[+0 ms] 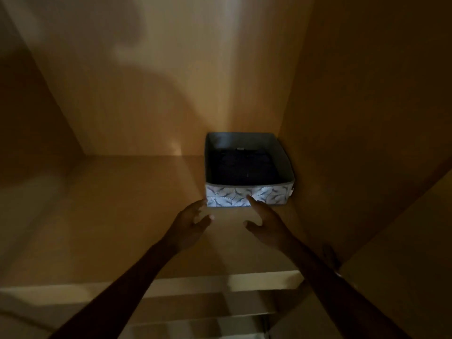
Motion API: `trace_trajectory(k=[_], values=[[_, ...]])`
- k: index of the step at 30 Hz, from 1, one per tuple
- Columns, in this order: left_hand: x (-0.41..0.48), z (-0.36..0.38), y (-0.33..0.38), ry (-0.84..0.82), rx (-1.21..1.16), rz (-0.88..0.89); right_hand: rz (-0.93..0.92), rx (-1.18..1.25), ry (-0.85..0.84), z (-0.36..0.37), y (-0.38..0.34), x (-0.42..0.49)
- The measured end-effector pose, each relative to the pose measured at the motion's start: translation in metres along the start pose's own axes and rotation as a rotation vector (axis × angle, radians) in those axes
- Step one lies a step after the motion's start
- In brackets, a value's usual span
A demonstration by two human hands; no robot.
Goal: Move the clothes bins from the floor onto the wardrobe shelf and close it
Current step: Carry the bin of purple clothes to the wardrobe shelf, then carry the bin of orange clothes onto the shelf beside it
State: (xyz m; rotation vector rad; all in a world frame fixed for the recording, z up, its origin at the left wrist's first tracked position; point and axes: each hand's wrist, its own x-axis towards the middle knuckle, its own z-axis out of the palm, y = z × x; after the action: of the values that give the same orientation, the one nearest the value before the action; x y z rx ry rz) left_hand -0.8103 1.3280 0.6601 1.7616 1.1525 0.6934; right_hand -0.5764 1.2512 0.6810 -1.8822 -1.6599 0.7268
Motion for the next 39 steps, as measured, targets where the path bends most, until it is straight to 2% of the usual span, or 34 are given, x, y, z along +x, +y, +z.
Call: trace_trajectory(k=[4, 8, 14, 16, 21, 25, 29, 35, 39], values=[[-0.055, -0.013, -0.023, 0.202, -0.193, -0.083, 0.033, 0.307, -0.075, 0.033, -0.030, -0.011], [-0.120, -0.029, -0.044, 0.446, -0.251, -0.167, -0.033, 0.449, -0.282, 0.080, -0.053, -0.010], [-0.224, -0.028, -0.065, 0.693, -0.294, -0.404, -0.174, 0.406, -0.613, 0.142, -0.087, -0.029], [-0.266, -0.017, -0.068, 0.837, -0.314, -0.478, -0.237, 0.381, -0.743, 0.162, -0.094, -0.042], [-0.373, 0.039, -0.069, 1.185, -0.340, -0.661, -0.414, 0.250, -1.082, 0.207, -0.102, -0.089], [-0.445, 0.093, -0.051, 1.408, -0.397, -0.762, -0.510, 0.154, -1.281, 0.239, -0.106, -0.140], [-0.517, 0.153, -0.029, 1.626, -0.455, -0.831, -0.642, 0.036, -1.446, 0.263, -0.116, -0.211], [-0.606, 0.230, -0.002, 1.855, -0.529, -0.902, -0.801, -0.093, -1.618, 0.291, -0.126, -0.329], [-0.662, 0.279, 0.006, 1.916, -0.517, -1.003, -0.895, -0.166, -1.701, 0.300, -0.124, -0.403]])
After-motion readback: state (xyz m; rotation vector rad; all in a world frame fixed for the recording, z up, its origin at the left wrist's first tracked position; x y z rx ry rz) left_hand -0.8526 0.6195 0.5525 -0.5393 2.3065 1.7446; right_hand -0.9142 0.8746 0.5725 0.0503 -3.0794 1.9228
